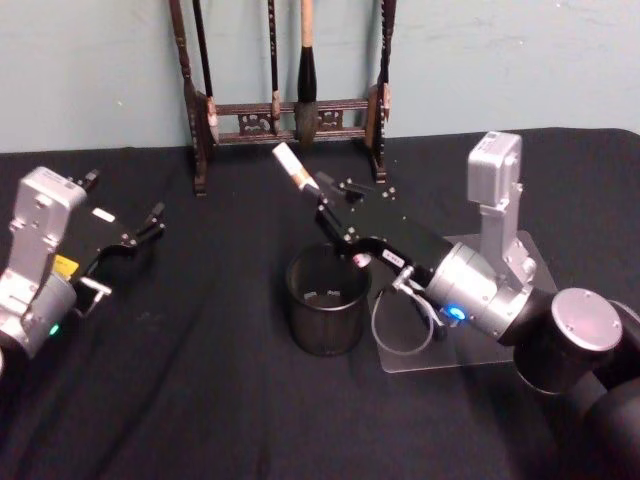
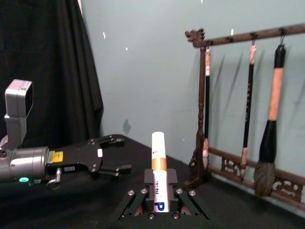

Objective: Pick up the water-based marker from the table and place it into the pen holder.

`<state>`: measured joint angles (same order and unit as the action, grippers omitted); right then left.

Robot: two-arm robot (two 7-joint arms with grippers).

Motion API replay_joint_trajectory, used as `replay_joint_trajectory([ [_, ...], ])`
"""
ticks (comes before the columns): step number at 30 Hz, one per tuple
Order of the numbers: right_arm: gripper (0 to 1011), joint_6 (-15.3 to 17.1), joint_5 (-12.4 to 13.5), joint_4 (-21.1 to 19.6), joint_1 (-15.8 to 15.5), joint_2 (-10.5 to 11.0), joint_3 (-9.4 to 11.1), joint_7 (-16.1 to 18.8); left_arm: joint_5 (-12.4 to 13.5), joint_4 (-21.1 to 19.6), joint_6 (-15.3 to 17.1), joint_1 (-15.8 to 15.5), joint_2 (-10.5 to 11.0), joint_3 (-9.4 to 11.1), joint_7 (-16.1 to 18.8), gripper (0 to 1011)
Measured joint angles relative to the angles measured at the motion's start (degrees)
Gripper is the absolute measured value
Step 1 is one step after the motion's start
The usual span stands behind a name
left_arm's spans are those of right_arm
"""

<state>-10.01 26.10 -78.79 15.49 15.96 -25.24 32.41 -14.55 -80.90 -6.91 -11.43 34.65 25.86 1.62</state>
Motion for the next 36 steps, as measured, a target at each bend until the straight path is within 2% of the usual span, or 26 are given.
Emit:
replay_joint_trajectory([
  [13,161,0.8,-0.2,2.7,0.9,-0.5,-2.2,-0.3,0.0,0.0,0.0,0.0,0.0,0.0,0.0,1001],
  [20,161,0.8,-1.2,3.1,0.9,-0.6,-2.6,-1.2,0.0,0.0,0.0,0.0,0.0,0.0,0.0,1001],
  [29,161,0.8,-1.1,3.1,0.9,-0.6,-2.5,-1.2,0.0,0.0,0.0,0.0,0.0,0.0,0.0,1001],
  [36,358,0.8,-1.0,3.1,0.9,-0.6,-2.5,-1.1,0.0,0.0,0.0,0.0,0.0,0.0,0.0,1001],
])
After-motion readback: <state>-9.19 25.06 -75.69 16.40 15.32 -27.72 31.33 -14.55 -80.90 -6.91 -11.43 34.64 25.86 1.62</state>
